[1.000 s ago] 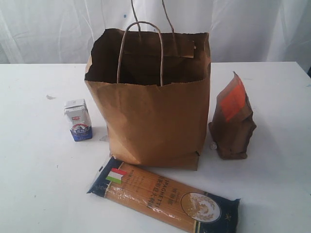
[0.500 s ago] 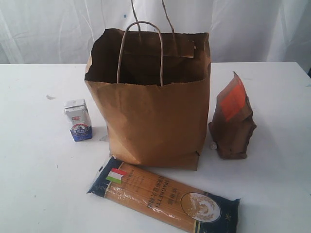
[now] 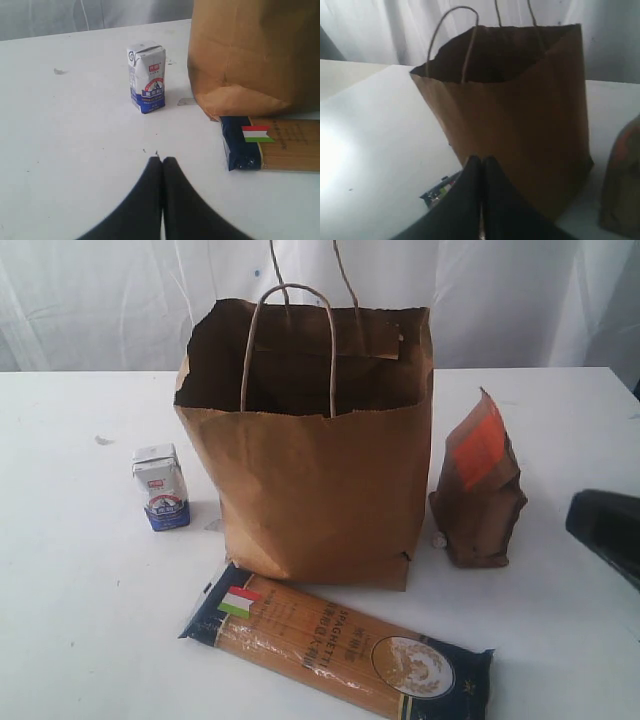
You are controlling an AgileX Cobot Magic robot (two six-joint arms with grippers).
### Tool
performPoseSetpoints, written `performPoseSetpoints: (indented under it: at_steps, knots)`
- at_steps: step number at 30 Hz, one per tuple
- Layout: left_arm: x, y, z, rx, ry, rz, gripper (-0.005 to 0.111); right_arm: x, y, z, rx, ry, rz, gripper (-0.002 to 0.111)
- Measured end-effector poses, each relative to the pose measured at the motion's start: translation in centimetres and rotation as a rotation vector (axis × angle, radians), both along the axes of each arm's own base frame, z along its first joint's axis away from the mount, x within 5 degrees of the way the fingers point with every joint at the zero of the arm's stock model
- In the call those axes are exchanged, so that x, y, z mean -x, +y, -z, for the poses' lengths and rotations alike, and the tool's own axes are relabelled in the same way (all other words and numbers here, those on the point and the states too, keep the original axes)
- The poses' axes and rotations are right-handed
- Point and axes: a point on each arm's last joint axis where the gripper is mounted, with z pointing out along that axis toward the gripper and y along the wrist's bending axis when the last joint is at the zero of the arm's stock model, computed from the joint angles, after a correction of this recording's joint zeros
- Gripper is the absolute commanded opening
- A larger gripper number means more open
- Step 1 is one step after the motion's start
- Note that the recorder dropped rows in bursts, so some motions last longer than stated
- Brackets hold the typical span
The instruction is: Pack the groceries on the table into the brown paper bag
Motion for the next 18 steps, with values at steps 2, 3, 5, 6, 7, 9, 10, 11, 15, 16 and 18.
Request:
performPoseSetpoints:
  at_steps: [2, 3, 5, 6, 7, 9, 10, 11, 15, 16, 18]
  knots:
    - [0.0, 0.0, 0.0, 0.000, 0.000, 0.000, 0.000, 0.4, -0.7, 1.6, 0.005, -0.006, 0.045, 0.000]
    - [0.0, 0.0, 0.0, 0.000, 0.000, 0.000, 0.000, 0.5, -1.0, 2.2, 0.006, -0.009, 0.069, 0.000]
    - [0.0, 0.0, 0.0, 0.000, 0.000, 0.000, 0.000, 0.8, -1.6, 3.7, 0.006, -0.014, 0.117, 0.000]
    - [0.0, 0.0, 0.0, 0.000, 0.000, 0.000, 0.000, 1.0, -1.9, 4.4, 0.006, -0.018, 0.141, 0.000]
    - [0.0, 0.0, 0.0, 0.000, 0.000, 0.000, 0.000, 1.1, -2.2, 5.0, 0.006, -0.022, 0.165, 0.000]
    - [0.0, 0.0, 0.0, 0.000, 0.000, 0.000, 0.000, 1.4, -2.6, 6.1, -0.001, -0.035, 0.207, 0.000]
    - [0.0, 0.0, 0.0, 0.000, 0.000, 0.000, 0.000, 1.5, -2.8, 6.6, -0.003, -0.039, 0.227, 0.000]
    - [0.0, 0.0, 0.0, 0.000, 0.000, 0.000, 0.000, 1.6, -2.9, 7.0, -0.005, -0.042, 0.241, 0.000]
    - [0.0, 0.0, 0.0, 0.000, 0.000, 0.000, 0.000, 1.8, -3.2, 8.7, -0.005, -0.045, 0.278, 0.000]
    - [0.0, 0.0, 0.0, 0.000, 0.000, 0.000, 0.000, 1.8, -3.2, 8.9, -0.002, -0.041, 0.278, 0.000]
    - [0.0, 0.0, 0.0, 0.000, 0.000, 0.000, 0.000, 1.8, -3.2, 9.1, 0.015, -0.045, 0.283, 0.000]
